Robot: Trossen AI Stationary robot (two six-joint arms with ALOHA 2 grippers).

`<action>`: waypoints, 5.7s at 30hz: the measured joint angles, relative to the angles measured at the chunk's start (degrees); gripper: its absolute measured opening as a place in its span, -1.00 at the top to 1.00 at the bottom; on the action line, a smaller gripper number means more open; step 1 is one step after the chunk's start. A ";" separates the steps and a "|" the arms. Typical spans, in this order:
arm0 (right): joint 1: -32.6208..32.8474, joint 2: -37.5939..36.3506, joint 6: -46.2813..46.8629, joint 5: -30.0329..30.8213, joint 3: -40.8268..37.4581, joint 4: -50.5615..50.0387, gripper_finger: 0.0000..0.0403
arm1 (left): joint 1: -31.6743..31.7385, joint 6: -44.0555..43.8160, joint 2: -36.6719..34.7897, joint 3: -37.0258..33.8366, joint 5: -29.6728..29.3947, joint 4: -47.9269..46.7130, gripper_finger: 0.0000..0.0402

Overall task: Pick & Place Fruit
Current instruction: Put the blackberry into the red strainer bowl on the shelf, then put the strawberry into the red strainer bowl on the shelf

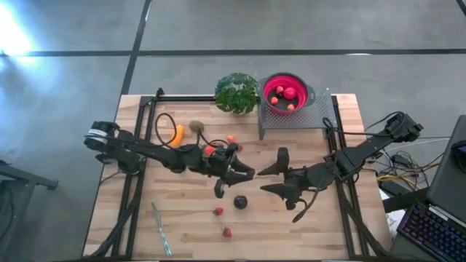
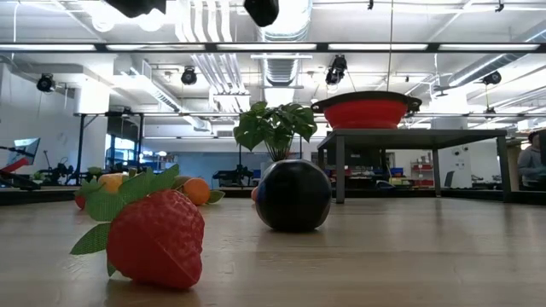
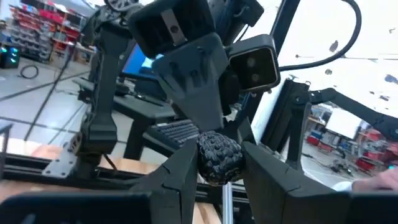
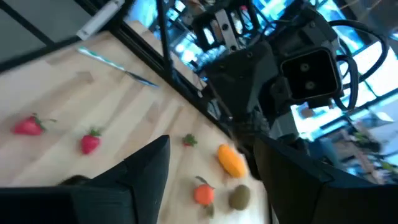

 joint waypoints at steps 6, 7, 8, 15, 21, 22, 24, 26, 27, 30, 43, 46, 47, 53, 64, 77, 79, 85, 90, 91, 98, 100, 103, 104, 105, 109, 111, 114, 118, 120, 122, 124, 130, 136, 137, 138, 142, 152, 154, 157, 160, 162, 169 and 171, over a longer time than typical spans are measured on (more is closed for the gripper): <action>0.02 0.07 -1.86 2.28 0.02 0.40 -0.14 | 0.82 -0.07 2.41 3.79 0.62 -2.06 0.44; 0.02 0.07 -1.96 2.36 0.02 0.53 -0.15 | 0.95 -0.03 2.76 4.27 0.73 -1.98 0.44; 0.02 0.07 -1.99 2.38 0.02 0.54 -0.16 | 1.08 -0.02 3.08 4.69 0.80 -1.99 0.44; 0.01 0.07 -4.08 5.68 0.06 1.64 -0.11 | 1.59 -0.12 5.32 8.02 2.11 -2.47 0.44; 0.00 -0.04 -4.10 7.19 0.06 1.68 0.08 | 1.99 -0.10 5.67 8.45 2.81 -2.77 0.44; 0.00 -0.04 -4.09 7.20 0.06 1.69 0.13 | 2.06 -0.10 5.67 8.45 2.83 -2.75 0.44; 0.00 -0.04 -4.06 7.18 0.06 1.69 0.22 | 2.10 -0.12 5.67 8.43 2.83 -2.79 0.44; 0.00 -0.05 -4.13 7.18 0.06 1.69 0.32 | 2.10 -0.10 5.67 8.43 2.83 -2.79 0.44; 0.00 -0.06 -4.15 7.18 0.06 1.69 0.37 | 2.10 -0.10 5.67 8.43 2.83 -2.77 0.44; 0.00 -0.07 -4.37 7.16 0.06 1.64 0.49 | 2.10 -0.15 5.67 8.42 3.03 -2.75 0.44; 0.00 -0.11 -3.78 7.16 0.06 1.66 0.48 | 2.17 1.02 5.67 8.34 2.98 -2.60 0.23; 0.00 -0.15 -2.48 7.16 0.06 1.62 0.53 | 2.17 3.33 5.67 8.35 3.00 -3.05 0.05; 0.00 -0.25 -1.65 7.18 0.06 1.60 0.54 | 2.17 3.82 5.63 8.37 3.03 -3.79 -0.03; -0.14 -2.23 6.19 11.69 2.30 -5.43 0.51 | 2.93 8.49 3.44 10.61 0.60 -18.19 -0.41; -20.04 -3.80 23.47 10.31 23.12 -41.56 0.51 | 2.96 16.67 2.07 11.97 -18.11 -35.68 -0.46; -66.27 0.43 25.50 -29.29 30.73 -47.70 0.50 | 2.80 16.69 2.22 11.91 -19.51 -38.38 -0.46; -69.69 2.84 25.41 -30.26 30.73 -49.13 0.50 | 2.80 16.69 2.22 11.91 -19.51 -38.31 -0.46; -75.10 11.41 23.70 -30.59 30.68 -53.59 0.50 | 2.80 16.67 2.26 11.91 -19.51 -38.49 -0.46; -76.11 17.55 22.82 -30.67 30.66 -55.23 0.50 | 2.78 16.62 2.31 11.88 -19.51 -39.12 -0.45; -76.24 18.51 22.52 -30.63 30.68 -55.40 0.51 | 2.76 16.62 2.31 11.88 -19.51 -39.12 -0.45; -76.32 22.87 22.48 -30.61 31.87 -56.27 0.52 | 2.76 16.62 2.31 11.88 -19.44 -40.33 -0.45; -76.32 23.22 22.42 -30.61 31.93 -56.37 0.49 | 2.76 16.62 2.31 11.88 -19.42 -40.54 -0.45; -76.48 23.21 22.41 -30.61 32.02 -56.28 0.48 | 2.78 16.62 2.31 11.88 -19.38 -40.60 -0.45; -76.52 23.21 22.43 -30.61 32.02 -56.32 0.49 | 2.78 16.62 2.31 11.88 -19.38 -40.60 -0.45; -76.52 23.23 22.63 -30.59 32.02 -56.32 0.50 | 2.80 16.62 2.31 11.88 -19.36 -40.60 -0.45; -76.52 23.23 22.67 -30.59 31.90 -56.34 0.53 | 2.80 16.62 2.31 11.88 -19.36 -40.59 -0.45; -76.52 23.30 22.82 -30.59 31.69 -56.43 0.51 | 2.80 16.62 2.31 11.88 -19.33 -40.60 -0.45; -76.52 23.32 22.84 -30.59 31.23 -56.45 0.48 | 2.76 16.60 2.33 11.88 -19.33 -40.60 -0.45; -76.52 23.37 22.84 -30.57 30.95 -56.45 0.48 | 2.76 16.51 2.33 11.88 -19.33 -40.62 -0.45; -76.52 23.37 22.84 -30.59 30.95 -56.45 0.50 | 2.78 16.56 2.33 11.88 -19.33 -40.62 -0.45; -76.52 23.39 22.84 -30.56 30.88 -56.43 0.51 | 2.78 16.56 2.33 11.88 -19.33 -40.62 -0.45; -76.52 23.37 22.84 -30.58 30.82 -56.48 0.50 | 2.78 16.57 2.33 11.88 -19.33 -40.63 -0.45; -76.52 23.37 22.83 -30.59 30.51 -56.54 0.31 | 2.78 16.58 2.33 11.87 -19.31 -41.10 -0.45; -76.52 23.37 22.46 -30.59 30.49 -56.50 0.14 | 2.78 16.27 2.33 11.86 -19.31 -43.01 -0.45; -76.52 23.37 22.06 -30.59 30.50 -56.49 0.12 | 2.78 16.19 2.33 11.86 -19.31 -43.05 -0.45; -76.50 23.37 21.69 -30.59 30.49 -56.45 0.09 | 2.78 16.19 2.33 11.86 -19.31 -43.11 -0.45; -76.50 23.33 21.31 -30.42 31.45 -56.53 0.03 | 2.80 16.06 2.33 11.86 -19.31 -43.12 -0.45; -74.45 19.02 20.75 -30.42 36.99 -56.87 0.16 | 2.80 15.07 2.22 11.86 -19.31 -45.37 -0.45; -73.34 17.47 20.80 -30.41 37.78 -57.36 0.20 | 2.80 15.07 1.74 11.86 -19.31 -47.49 -0.45; -71.33 14.98 20.46 -30.41 37.90 -57.63 0.27 | 2.80 13.58 0.57 11.95 -19.31 -52.48 -0.45; -69.01 12.18 20.21 -30.54 37.45 -57.64 0.33 | 2.94 12.42 -0.45 12.02 -19.33 -58.25 -0.45; -67.58 10.22 20.27 -30.56 36.90 -57.63 0.37 | 2.98 12.41 -0.97 11.99 -19.41 -61.68 -0.45; -61.90 3.72 21.72 -30.54 33.48 -59.25 0.44 | 2.96 8.68 -2.50 11.99 -25.23 -75.95 -0.45; -60.23 1.77 22.55 -30.53 31.81 -59.30 0.45 | 2.98 7.92 -2.93 11.99 -27.44 -81.47 -0.45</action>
